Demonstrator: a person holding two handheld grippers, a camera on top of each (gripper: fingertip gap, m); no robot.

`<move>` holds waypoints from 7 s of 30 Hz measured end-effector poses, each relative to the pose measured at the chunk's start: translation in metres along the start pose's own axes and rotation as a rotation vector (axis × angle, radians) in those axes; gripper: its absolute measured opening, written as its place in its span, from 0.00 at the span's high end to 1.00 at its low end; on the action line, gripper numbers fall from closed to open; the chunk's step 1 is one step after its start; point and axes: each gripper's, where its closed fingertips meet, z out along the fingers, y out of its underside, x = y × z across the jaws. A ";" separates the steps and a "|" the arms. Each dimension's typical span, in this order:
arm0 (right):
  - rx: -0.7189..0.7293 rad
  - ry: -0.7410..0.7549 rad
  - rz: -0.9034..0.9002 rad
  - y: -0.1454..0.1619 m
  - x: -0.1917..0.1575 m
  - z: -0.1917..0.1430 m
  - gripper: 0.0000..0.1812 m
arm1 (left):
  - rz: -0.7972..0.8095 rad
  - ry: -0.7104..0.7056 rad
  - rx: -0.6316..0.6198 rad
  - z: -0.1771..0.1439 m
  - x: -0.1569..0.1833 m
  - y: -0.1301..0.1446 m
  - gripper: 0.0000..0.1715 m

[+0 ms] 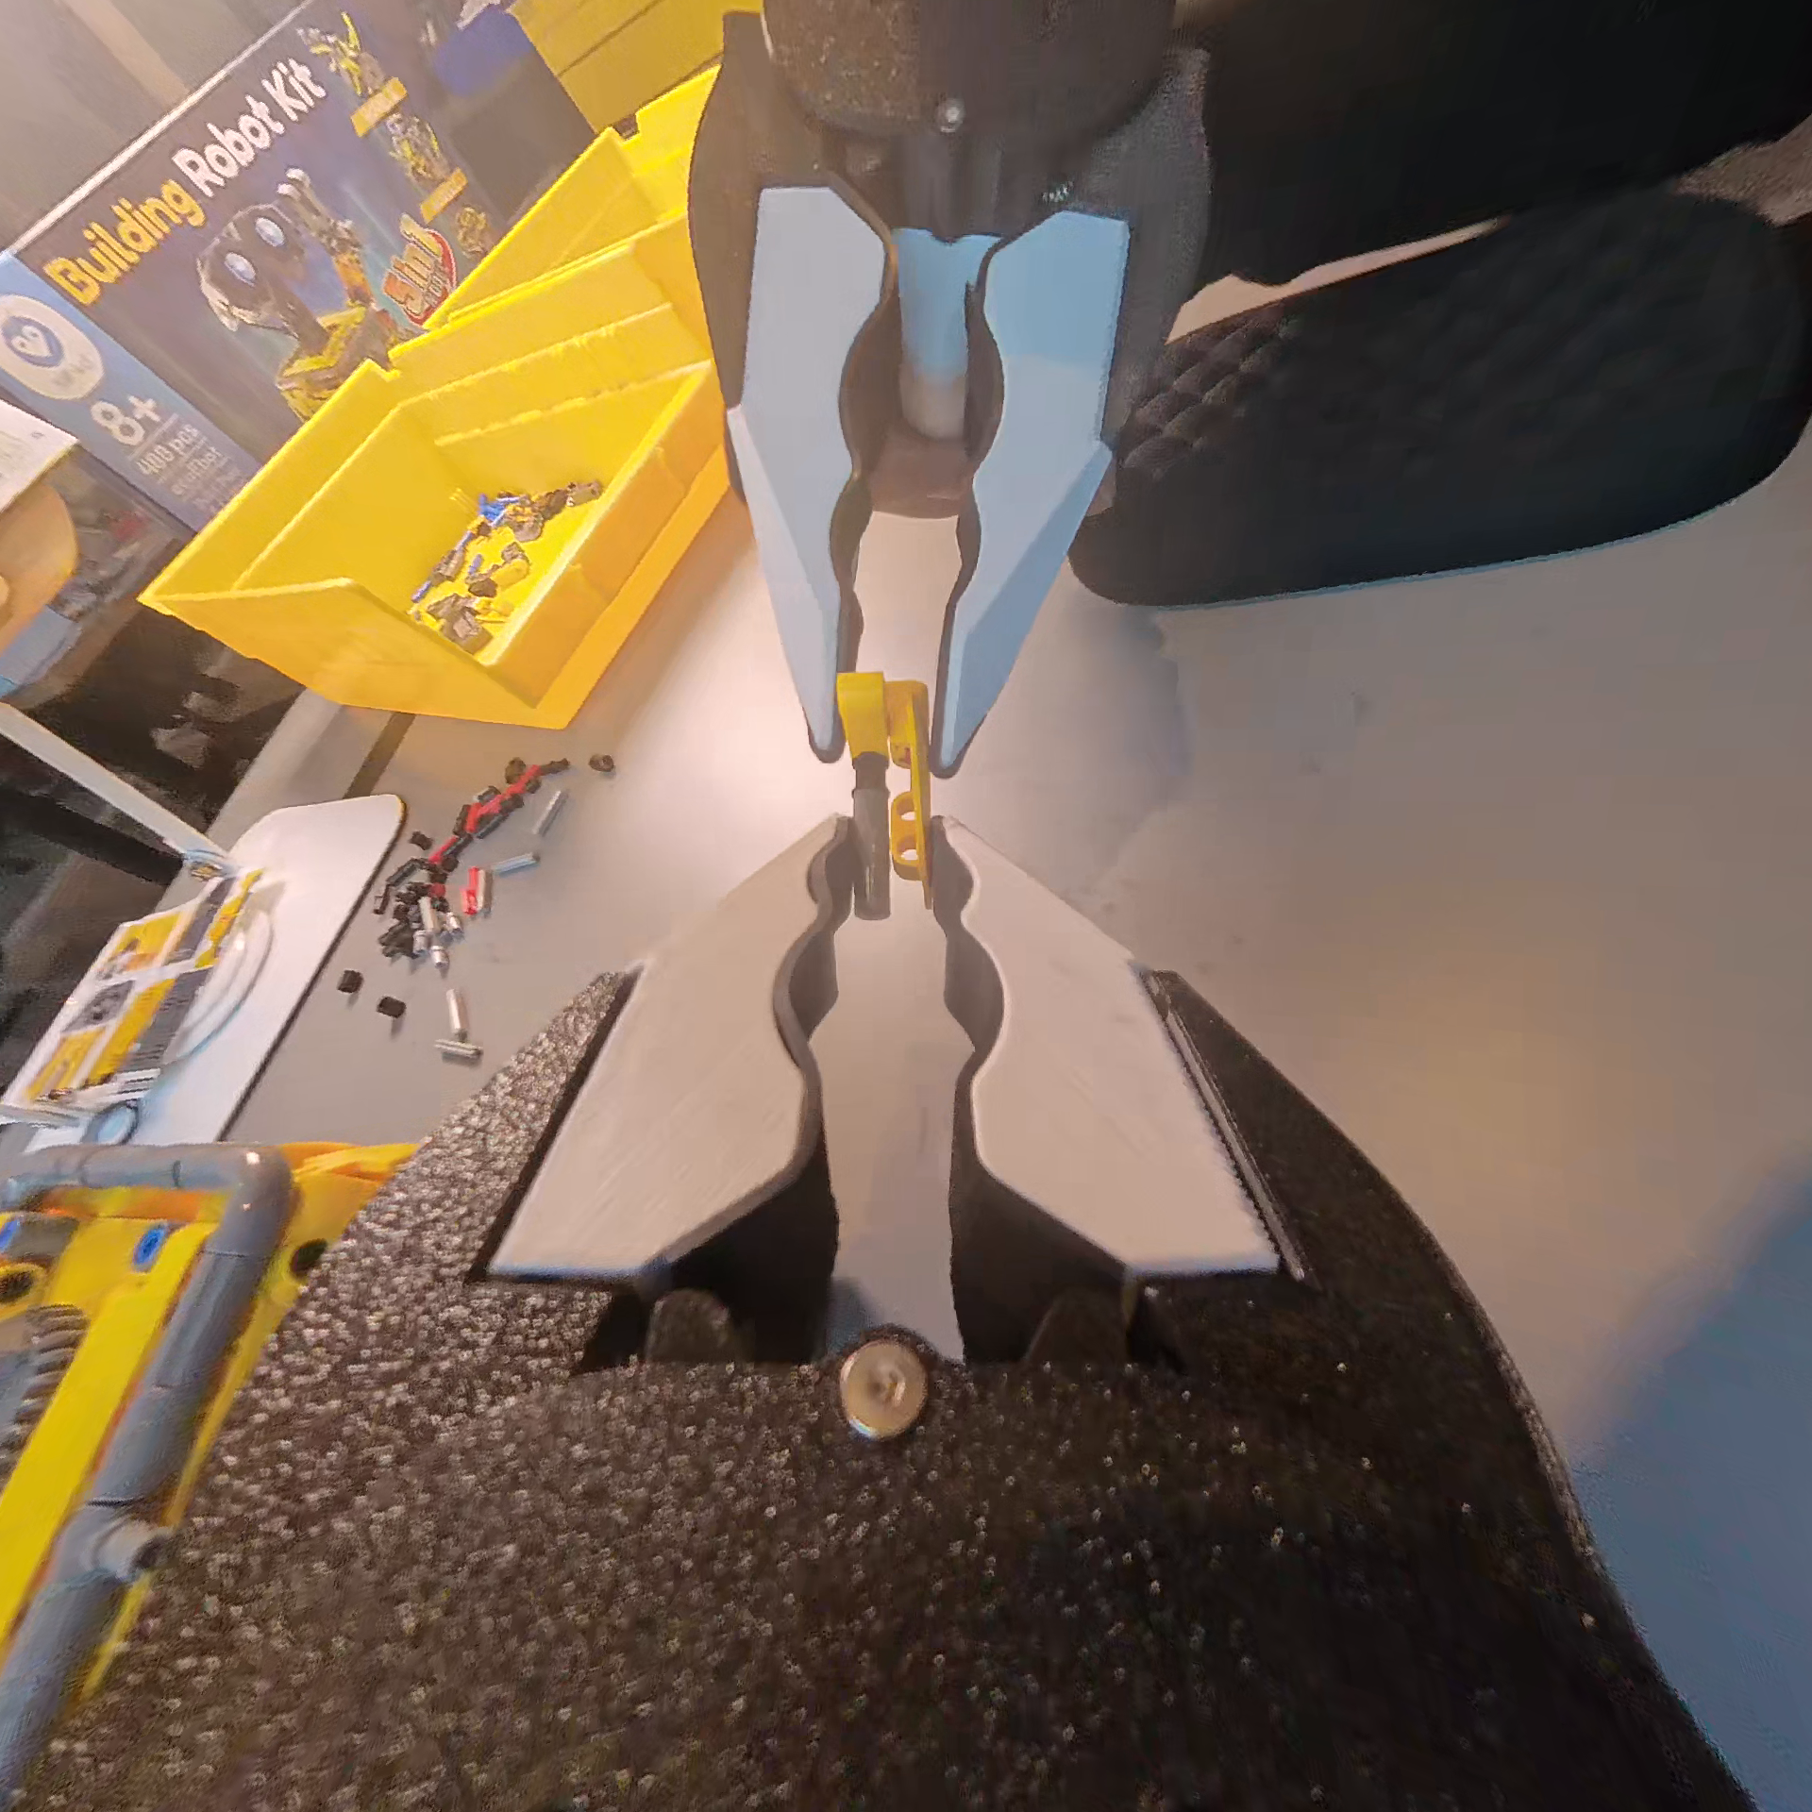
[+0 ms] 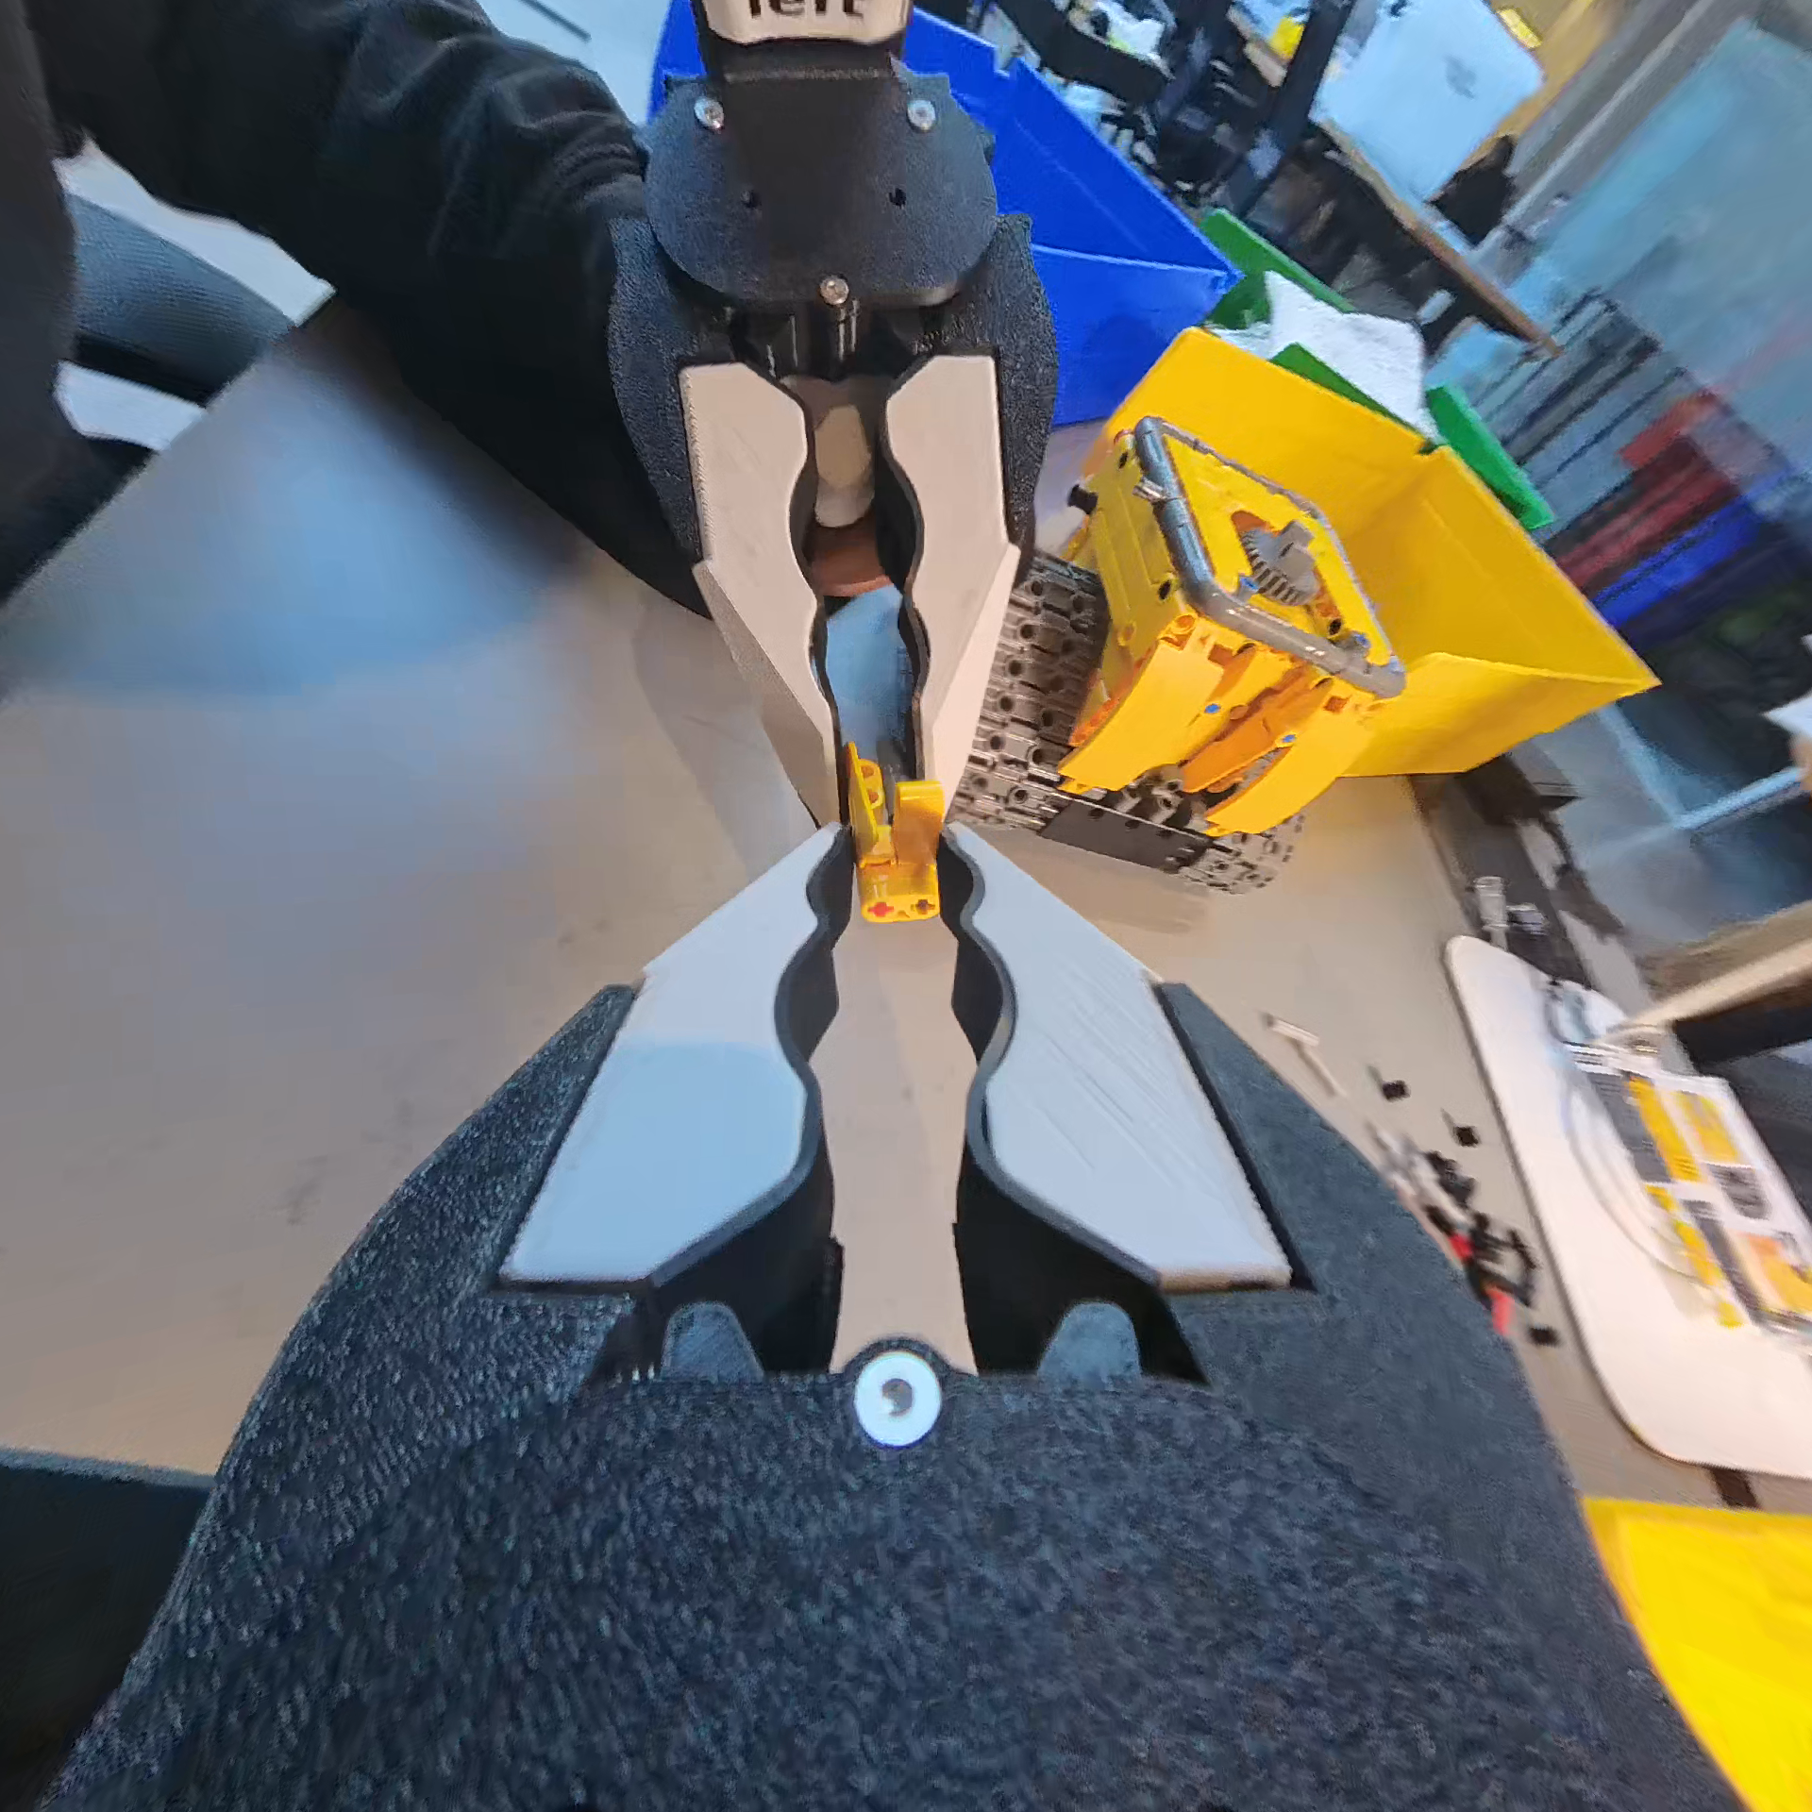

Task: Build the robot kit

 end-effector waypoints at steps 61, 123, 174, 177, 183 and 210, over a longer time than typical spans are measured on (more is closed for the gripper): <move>-0.273 0.935 0.337 0.110 0.418 -0.107 0.94 | 0.039 -0.709 -0.410 0.033 -0.422 0.016 0.90; -0.185 1.003 0.328 0.095 0.459 -0.105 0.59 | -0.093 -0.653 -0.232 0.018 -0.417 0.034 0.90; -0.217 1.100 0.216 0.062 0.430 -0.001 0.49 | -0.559 -0.690 -0.002 -0.099 -0.431 0.034 0.99; -0.229 1.123 0.193 0.060 0.430 -0.001 0.48 | -0.548 -0.773 0.006 -0.116 -0.429 0.032 0.94; -0.230 1.103 0.197 0.060 0.429 0.000 0.49 | -0.453 -0.672 -0.005 -0.078 -0.398 0.007 0.95; -0.354 0.921 0.108 0.059 0.427 0.002 0.51 | -0.209 0.011 -0.504 0.061 -0.360 0.041 0.94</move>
